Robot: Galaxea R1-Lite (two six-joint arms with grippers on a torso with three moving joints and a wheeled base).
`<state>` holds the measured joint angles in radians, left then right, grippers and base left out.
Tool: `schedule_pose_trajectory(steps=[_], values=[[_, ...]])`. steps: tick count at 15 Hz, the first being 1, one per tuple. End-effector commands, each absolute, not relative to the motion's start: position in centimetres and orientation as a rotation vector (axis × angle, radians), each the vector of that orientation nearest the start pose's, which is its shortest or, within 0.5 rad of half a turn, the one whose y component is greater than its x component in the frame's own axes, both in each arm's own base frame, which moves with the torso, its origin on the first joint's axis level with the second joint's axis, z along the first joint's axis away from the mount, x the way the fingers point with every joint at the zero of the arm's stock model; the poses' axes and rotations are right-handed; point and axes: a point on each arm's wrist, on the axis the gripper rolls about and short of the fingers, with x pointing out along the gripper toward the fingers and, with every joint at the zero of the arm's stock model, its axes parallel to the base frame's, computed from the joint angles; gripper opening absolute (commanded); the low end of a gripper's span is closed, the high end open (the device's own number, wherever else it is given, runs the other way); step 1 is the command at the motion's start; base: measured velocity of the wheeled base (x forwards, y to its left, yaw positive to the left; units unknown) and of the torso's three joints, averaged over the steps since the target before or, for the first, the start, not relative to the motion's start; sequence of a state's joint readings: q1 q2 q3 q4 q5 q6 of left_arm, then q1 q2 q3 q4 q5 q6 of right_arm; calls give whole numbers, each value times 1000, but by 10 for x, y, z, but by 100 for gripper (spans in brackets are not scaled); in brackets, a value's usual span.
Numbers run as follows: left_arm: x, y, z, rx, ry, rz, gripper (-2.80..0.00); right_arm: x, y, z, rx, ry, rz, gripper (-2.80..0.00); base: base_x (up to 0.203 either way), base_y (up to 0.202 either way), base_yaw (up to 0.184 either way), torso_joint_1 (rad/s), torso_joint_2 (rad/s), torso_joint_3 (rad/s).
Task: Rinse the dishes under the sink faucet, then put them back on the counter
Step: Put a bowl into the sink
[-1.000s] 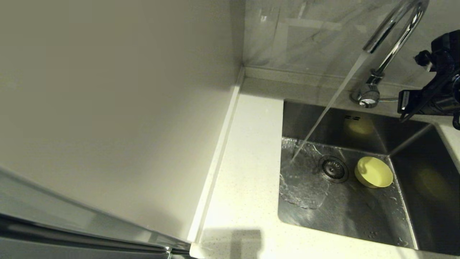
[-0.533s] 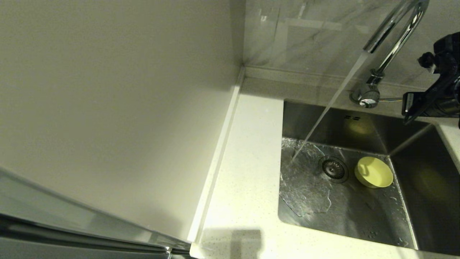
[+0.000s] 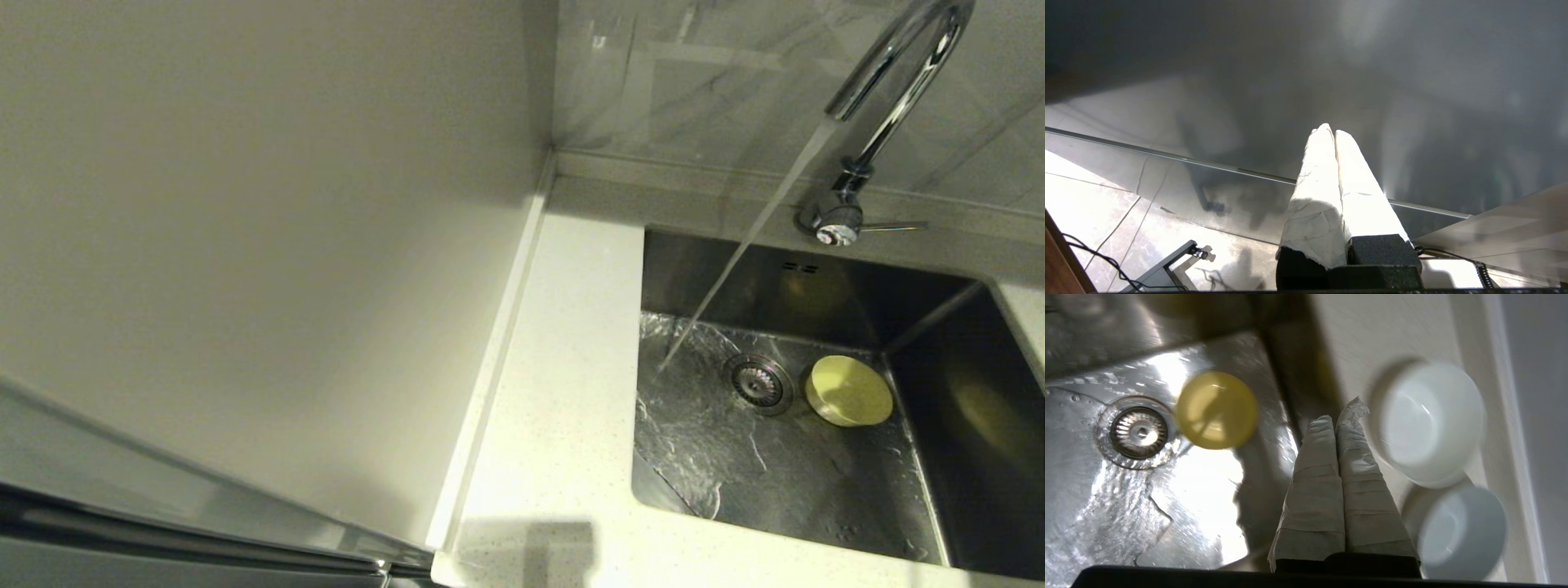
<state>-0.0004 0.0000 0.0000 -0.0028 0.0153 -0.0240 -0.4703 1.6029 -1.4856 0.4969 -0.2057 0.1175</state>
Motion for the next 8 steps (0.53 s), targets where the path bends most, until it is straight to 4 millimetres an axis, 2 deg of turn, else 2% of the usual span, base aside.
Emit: schedule_pose_trajectory(steps=[1, 3, 4, 8], values=[[-23, 0, 76, -25, -6, 15, -280, 221, -157, 289, 279, 624, -711, -280, 0, 0, 0, 0, 0, 0], [-23, 0, 76, -25, -6, 15, -280, 215, -176, 272, 319, 695, -704, -280, 0, 0, 0, 0, 0, 0], [-23, 0, 76, -25, -6, 14, -280, 215, -181, 269, 337, 701, -687, 0, 0, 0, 0, 0, 0, 0], [-23, 0, 76, -25, -6, 15, -280, 225, -206, 252, 381, 741, -682, 0, 0, 0, 0, 0, 0, 0]])
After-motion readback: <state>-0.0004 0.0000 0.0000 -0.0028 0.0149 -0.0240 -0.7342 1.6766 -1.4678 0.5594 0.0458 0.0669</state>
